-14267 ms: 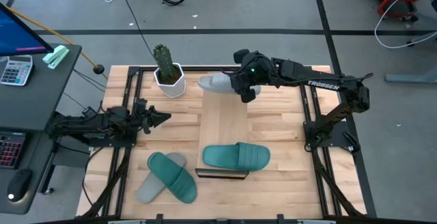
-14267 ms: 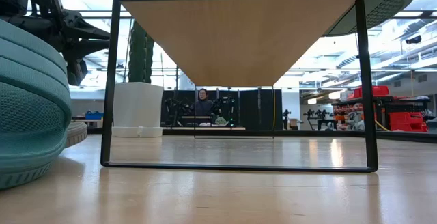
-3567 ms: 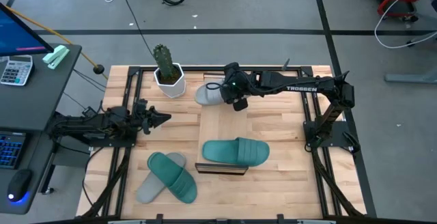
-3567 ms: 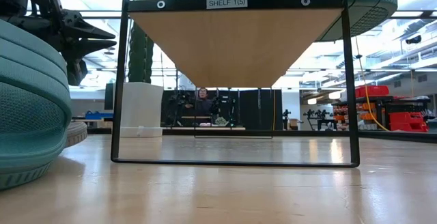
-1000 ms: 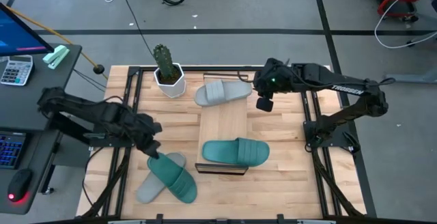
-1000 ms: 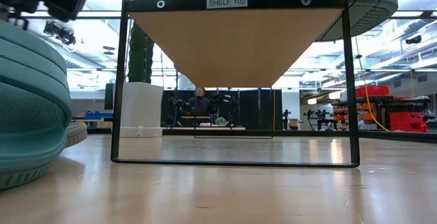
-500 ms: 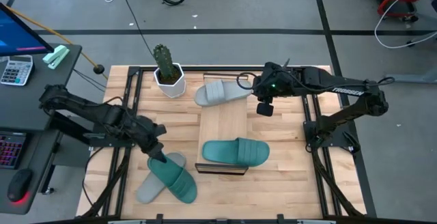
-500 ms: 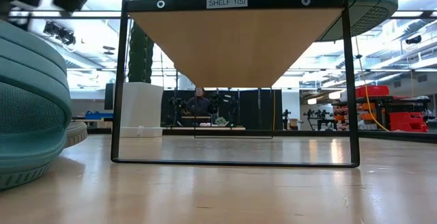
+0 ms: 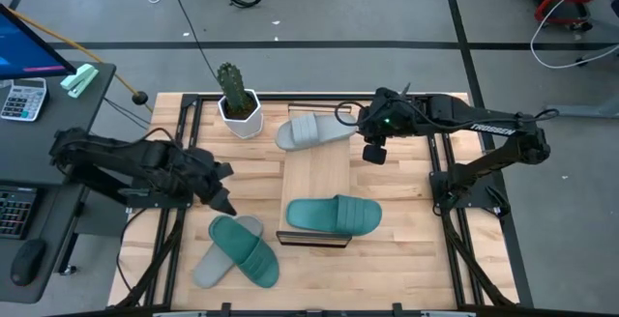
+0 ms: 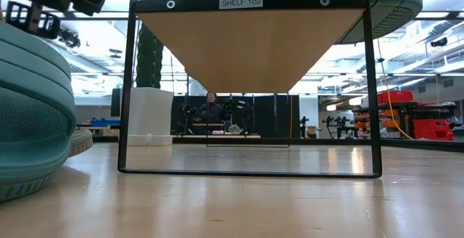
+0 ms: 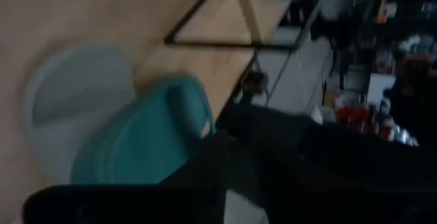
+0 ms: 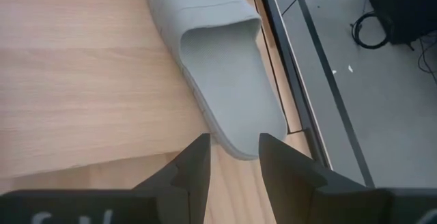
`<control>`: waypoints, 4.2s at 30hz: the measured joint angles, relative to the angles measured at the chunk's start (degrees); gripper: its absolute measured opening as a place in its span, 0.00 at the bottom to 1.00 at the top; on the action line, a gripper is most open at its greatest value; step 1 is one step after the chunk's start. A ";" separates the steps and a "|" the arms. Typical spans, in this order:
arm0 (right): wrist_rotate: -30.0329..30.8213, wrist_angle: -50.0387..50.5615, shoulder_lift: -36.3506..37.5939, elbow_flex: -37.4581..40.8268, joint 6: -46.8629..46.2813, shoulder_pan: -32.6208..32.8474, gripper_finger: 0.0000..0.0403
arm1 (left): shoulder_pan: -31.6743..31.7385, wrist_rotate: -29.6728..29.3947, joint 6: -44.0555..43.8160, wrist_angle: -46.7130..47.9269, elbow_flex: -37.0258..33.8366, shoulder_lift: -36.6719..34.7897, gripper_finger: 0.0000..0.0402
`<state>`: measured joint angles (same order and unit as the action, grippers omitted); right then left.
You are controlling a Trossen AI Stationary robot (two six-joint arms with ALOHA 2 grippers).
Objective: Pick and place slides into the shelf
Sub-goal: Put the blue slipper on the shelf
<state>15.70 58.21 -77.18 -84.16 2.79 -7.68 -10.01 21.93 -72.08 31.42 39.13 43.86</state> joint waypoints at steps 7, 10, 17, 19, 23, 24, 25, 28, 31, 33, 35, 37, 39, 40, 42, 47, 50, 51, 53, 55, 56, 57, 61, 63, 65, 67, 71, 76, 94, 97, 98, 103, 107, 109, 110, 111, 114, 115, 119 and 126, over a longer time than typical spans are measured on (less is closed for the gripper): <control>-3.44 0.35 -0.01 0.00 -0.81 -0.02 0.33 | 0.58 5.99 2.71 8.83 0.03 -4.91 0.04; -6.55 0.42 -0.01 0.00 -0.66 -0.02 0.33 | 0.58 5.14 4.20 11.90 0.04 -6.54 0.01; -17.90 -0.44 -0.01 0.00 0.21 0.02 0.33 | 0.58 1.06 10.74 21.44 0.04 -7.58 0.03; -21.36 -1.49 -0.01 0.00 -0.45 0.02 0.33 | 0.58 0.01 13.09 22.35 0.02 -7.48 0.02; -24.46 -4.42 -0.01 0.00 -2.71 0.02 0.32 | 0.58 -1.98 17.14 22.57 0.02 -7.52 0.01; -24.54 -5.08 -0.01 0.00 -2.99 0.02 0.32 | 0.58 -2.24 17.85 23.04 0.02 -7.52 0.02; -24.59 -5.50 -0.01 0.00 -3.31 0.02 0.32 | 0.58 -2.50 18.52 23.81 0.02 -7.52 0.03; -24.57 -6.43 -0.01 0.00 -4.09 -0.02 0.32 | 0.58 -2.66 18.73 25.86 0.02 -7.50 0.08; -24.57 -6.59 -0.01 0.00 -4.23 0.00 0.32 | 0.58 -2.64 18.65 25.72 0.02 -7.52 0.13; -24.57 -6.59 -0.01 0.00 -4.63 0.00 0.32 | 0.58 -2.64 17.73 25.77 0.02 -7.52 0.18; -24.38 -6.59 -0.01 0.00 -4.95 0.00 0.32 | 0.58 -2.64 15.99 25.91 0.02 -7.52 0.24; -24.36 -6.62 -0.01 0.00 -5.33 0.00 0.32 | 0.58 -2.62 13.99 25.93 0.02 -7.52 0.30; -24.35 -6.64 -0.01 0.00 -5.51 0.00 0.32 | 0.58 -2.62 12.72 25.92 0.02 -7.52 0.38; -24.35 -6.64 -0.01 0.00 -5.51 0.00 0.32 | 0.58 -2.64 12.65 25.92 0.02 -7.52 0.42; -24.33 -6.66 -0.01 0.00 -5.58 0.00 0.32 | 0.58 -2.64 11.55 25.77 0.02 -7.52 0.49; -24.33 -6.94 -0.03 0.00 -5.62 0.00 0.32 | 0.58 -2.66 6.63 23.21 0.02 -7.50 0.66; -24.33 -6.94 -0.03 0.00 -5.67 0.00 0.32 | 0.58 -2.67 5.08 21.64 0.01 -7.14 0.74; -24.33 -6.94 -0.03 0.00 -5.67 0.00 0.32 | 0.58 -2.69 4.74 20.74 0.00 -6.86 0.76; -24.33 -6.92 -0.03 0.00 -5.67 0.00 0.32 | 0.35 -2.68 3.77 18.98 0.00 -6.10 0.79; -24.33 -6.92 -0.03 0.00 -5.67 0.00 0.32 | -0.20 -2.69 3.65 16.72 -0.02 -4.89 0.82; -24.33 -6.92 -0.03 0.00 -5.67 0.00 0.32 | -0.55 -2.69 3.68 15.95 -0.02 -4.16 0.83; -24.33 -6.90 -0.03 0.00 -5.67 0.00 0.32 | -0.95 -2.69 3.80 15.47 -0.02 -3.31 0.83; -24.33 -6.88 -0.03 0.00 -5.67 0.00 0.32 | -2.67 -2.82 5.48 17.58 -0.02 0.75 0.84; -24.33 -6.88 -0.03 0.00 -5.63 0.00 0.32 | -3.66 -2.82 5.63 18.60 -0.03 2.92 0.83; -24.33 -6.88 -0.03 0.00 -5.49 0.00 0.32 | -4.69 -2.58 5.51 17.83 -0.16 4.57 0.83; -24.33 -6.87 -0.03 0.00 -5.36 0.00 0.32 | -5.56 -1.93 4.92 15.89 -0.17 6.20 0.83; -24.33 -6.86 -0.03 0.00 -5.32 0.00 0.32 | -7.28 -1.16 3.70 10.07 -0.20 8.87 0.83; -24.34 -6.83 -0.03 0.00 -5.30 0.00 0.32 | -9.28 -1.16 2.87 6.27 -0.20 11.84 0.81; -24.33 -6.83 -0.03 0.00 -5.21 0.00 0.32 | -12.14 -1.09 2.26 5.90 -0.22 14.25 0.21; -24.35 -6.81 -0.03 0.00 -5.19 0.00 0.32 | -12.14 -0.87 2.21 5.75 -0.22 13.78 0.19; -24.33 -6.83 -0.03 0.00 -5.21 0.00 0.32 | -12.14 -0.82 2.06 5.38 -0.22 13.65 0.19; -24.34 -6.55 -0.03 0.00 -5.20 0.00 0.32 | -12.22 -0.70 0.29 4.48 -0.20 12.34 0.19; -24.35 -5.82 -0.03 0.00 -4.63 0.00 0.32 | -12.98 -0.75 -0.87 2.20 -0.20 10.84 0.22; -24.34 -5.63 -0.03 0.00 -4.28 0.00 0.32 | -13.48 -0.75 -1.34 0.73 -0.17 10.11 0.23; -24.33 -5.47 -0.03 0.00 -4.21 0.00 0.32 | -13.54 -0.71 -1.66 -0.05 -0.15 9.72 0.23; -24.33 -5.39 -0.03 0.00 -4.19 0.00 0.32 | -13.77 -0.69 -2.12 -0.43 -0.15 9.24 0.22; -24.33 -5.42 -0.03 0.02 -4.13 0.00 0.32 | -14.08 -0.61 -2.68 -2.11 -0.15 7.87 0.19; -24.33 -5.41 -0.03 0.00 -4.11 0.00 0.32 | -14.13 -0.51 -3.01 -2.60 -0.15 7.40 0.19; -24.33 -3.98 -0.03 0.02 -3.75 0.00 0.32 | -14.37 -0.46 -4.95 -4.47 -0.15 5.36 0.19; -24.30 -0.95 -0.03 0.02 -3.63 0.00 0.32 | -14.35 -1.90 -5.66 -12.10 -0.15 2.01 0.22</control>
<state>-8.60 57.26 -77.21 -84.14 -0.84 -7.68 -24.36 20.04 -77.73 19.32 38.98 45.87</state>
